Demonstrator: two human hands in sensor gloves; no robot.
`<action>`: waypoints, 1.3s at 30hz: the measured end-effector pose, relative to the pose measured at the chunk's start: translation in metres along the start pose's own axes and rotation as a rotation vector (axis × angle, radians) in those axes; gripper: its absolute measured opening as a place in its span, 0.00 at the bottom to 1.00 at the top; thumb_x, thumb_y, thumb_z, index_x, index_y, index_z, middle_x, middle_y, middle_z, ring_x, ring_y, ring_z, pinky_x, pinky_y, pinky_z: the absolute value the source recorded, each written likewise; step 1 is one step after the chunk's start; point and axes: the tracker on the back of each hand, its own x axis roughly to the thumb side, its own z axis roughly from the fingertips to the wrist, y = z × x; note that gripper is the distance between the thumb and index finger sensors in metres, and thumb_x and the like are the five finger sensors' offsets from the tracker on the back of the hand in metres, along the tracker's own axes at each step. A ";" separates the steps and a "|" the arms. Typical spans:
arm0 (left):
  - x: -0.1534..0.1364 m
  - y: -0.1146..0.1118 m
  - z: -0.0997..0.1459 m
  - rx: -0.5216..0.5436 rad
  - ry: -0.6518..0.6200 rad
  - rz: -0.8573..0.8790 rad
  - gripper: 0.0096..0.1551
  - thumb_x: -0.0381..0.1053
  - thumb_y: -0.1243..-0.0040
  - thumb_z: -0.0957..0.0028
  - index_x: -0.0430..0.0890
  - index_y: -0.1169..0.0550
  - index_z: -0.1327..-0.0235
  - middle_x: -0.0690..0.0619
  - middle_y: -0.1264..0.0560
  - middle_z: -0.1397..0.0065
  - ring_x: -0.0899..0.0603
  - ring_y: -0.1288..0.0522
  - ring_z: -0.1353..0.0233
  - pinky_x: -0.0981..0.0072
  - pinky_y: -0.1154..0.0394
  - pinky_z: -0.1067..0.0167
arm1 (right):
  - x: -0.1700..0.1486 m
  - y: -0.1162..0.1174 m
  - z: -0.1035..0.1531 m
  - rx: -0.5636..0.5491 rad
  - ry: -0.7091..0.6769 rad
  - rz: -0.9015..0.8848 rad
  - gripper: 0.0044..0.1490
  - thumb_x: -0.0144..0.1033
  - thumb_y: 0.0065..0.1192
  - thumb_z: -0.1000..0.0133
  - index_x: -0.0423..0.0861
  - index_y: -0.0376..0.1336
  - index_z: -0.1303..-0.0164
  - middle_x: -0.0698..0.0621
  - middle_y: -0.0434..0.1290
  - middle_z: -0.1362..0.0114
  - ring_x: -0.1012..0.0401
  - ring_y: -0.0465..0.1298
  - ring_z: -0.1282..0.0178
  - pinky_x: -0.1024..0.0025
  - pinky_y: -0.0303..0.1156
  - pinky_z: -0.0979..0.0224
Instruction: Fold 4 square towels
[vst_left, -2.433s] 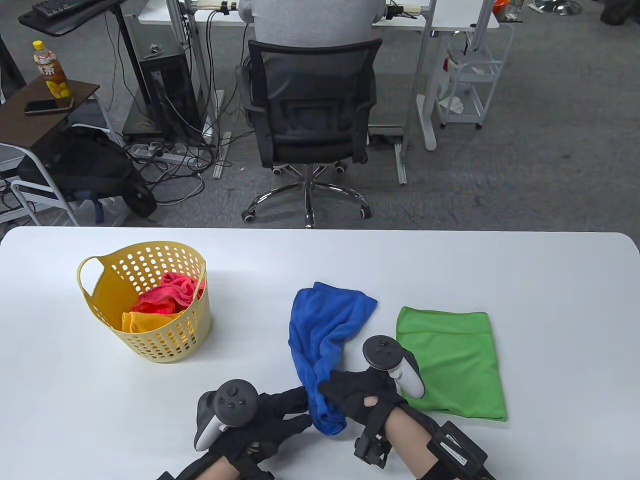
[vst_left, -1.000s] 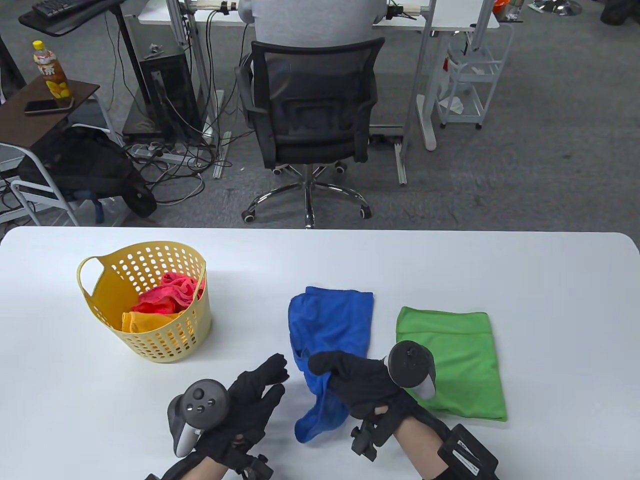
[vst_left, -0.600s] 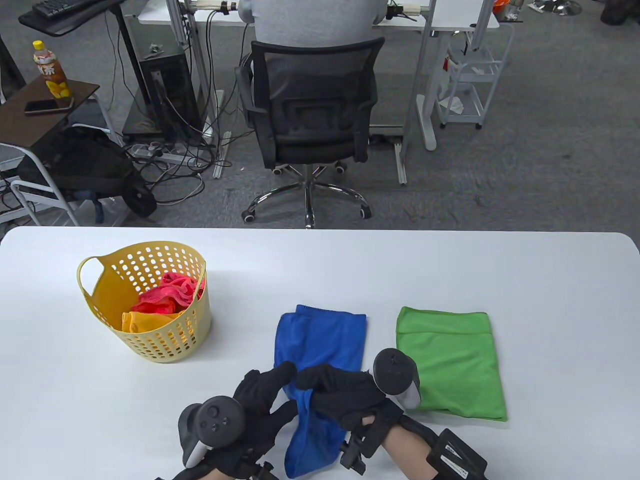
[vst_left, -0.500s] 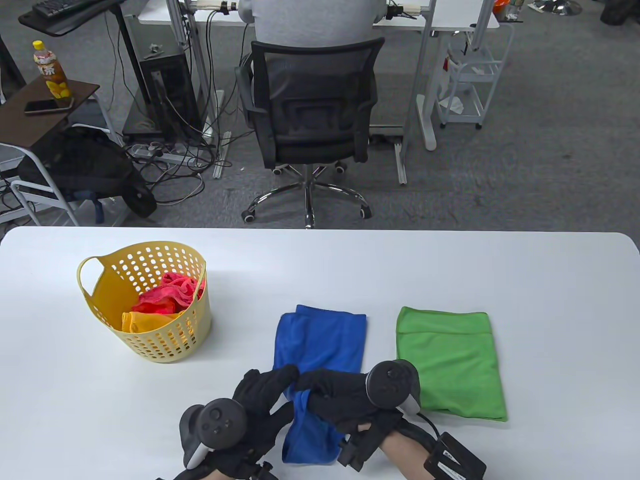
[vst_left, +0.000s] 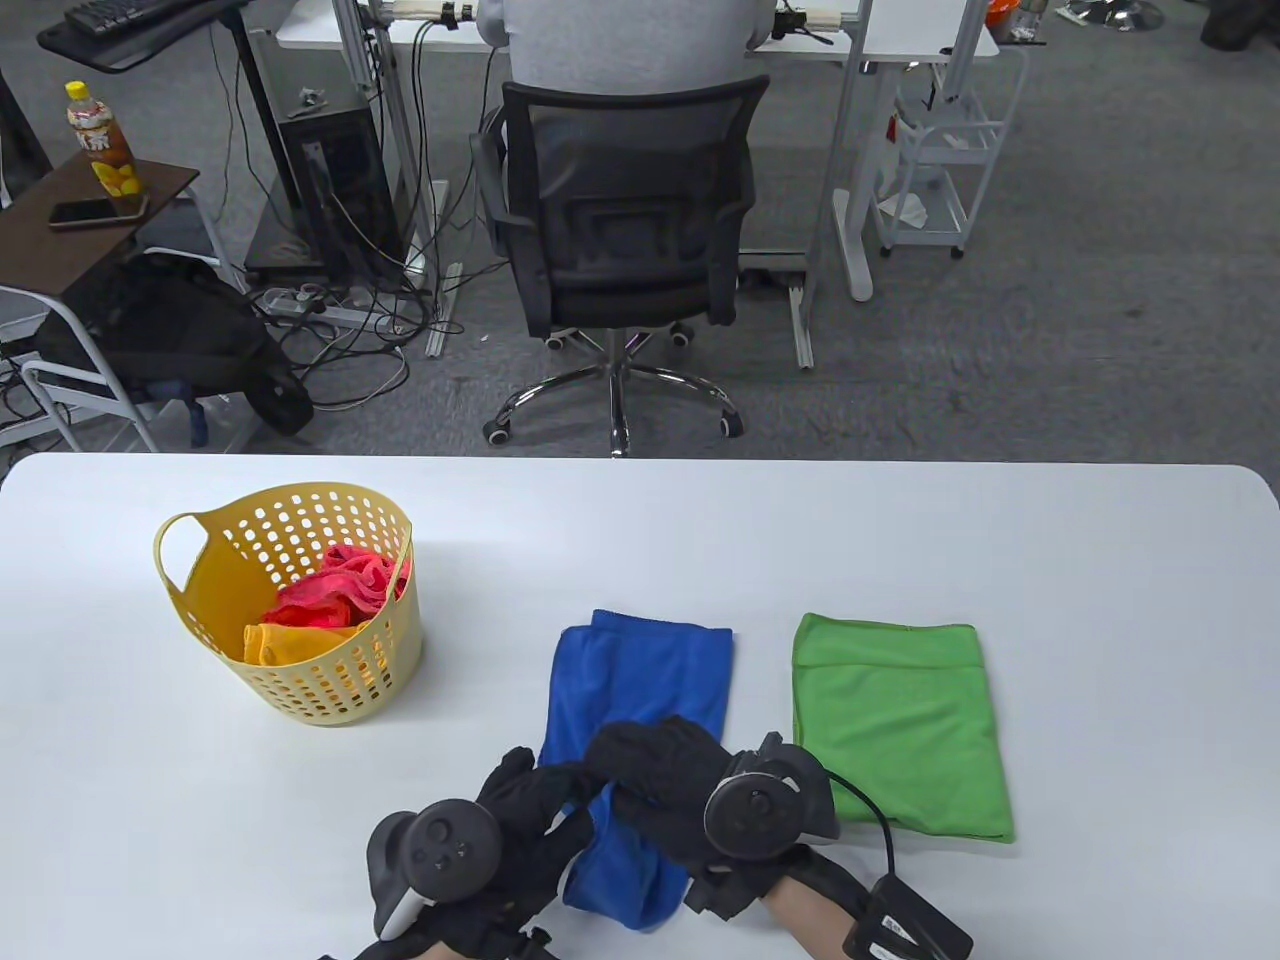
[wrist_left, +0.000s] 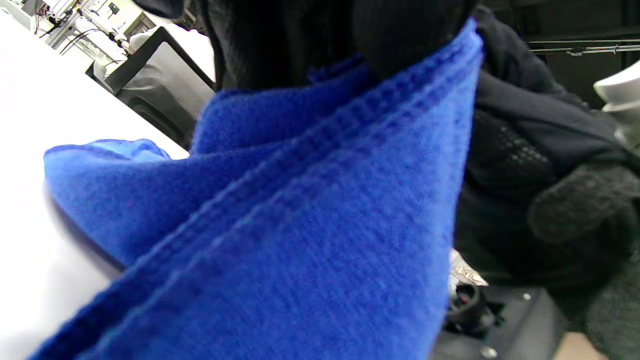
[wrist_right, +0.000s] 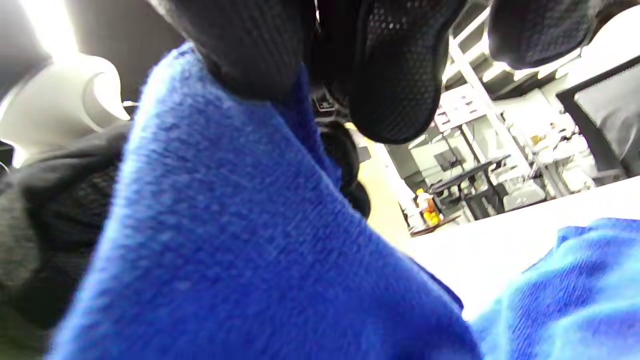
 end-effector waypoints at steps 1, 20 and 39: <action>0.000 0.000 0.000 0.000 -0.001 -0.008 0.22 0.59 0.36 0.43 0.58 0.27 0.38 0.57 0.21 0.31 0.47 0.20 0.26 0.42 0.41 0.15 | 0.001 0.000 0.000 -0.005 -0.004 0.044 0.26 0.34 0.70 0.46 0.40 0.71 0.39 0.34 0.77 0.33 0.48 0.82 0.43 0.29 0.67 0.34; -0.027 0.134 0.008 0.377 0.253 -0.231 0.23 0.53 0.40 0.42 0.59 0.23 0.33 0.60 0.17 0.36 0.45 0.24 0.21 0.38 0.44 0.15 | -0.038 -0.215 0.059 -0.592 0.341 0.076 0.23 0.37 0.69 0.43 0.38 0.78 0.45 0.32 0.77 0.31 0.44 0.79 0.39 0.25 0.59 0.31; 0.069 0.196 0.044 0.188 -0.002 -0.415 0.25 0.51 0.34 0.45 0.59 0.24 0.34 0.60 0.15 0.39 0.46 0.22 0.23 0.35 0.45 0.16 | 0.053 -0.280 0.097 -0.790 0.222 0.105 0.23 0.37 0.67 0.42 0.38 0.77 0.45 0.32 0.77 0.31 0.44 0.79 0.39 0.25 0.60 0.30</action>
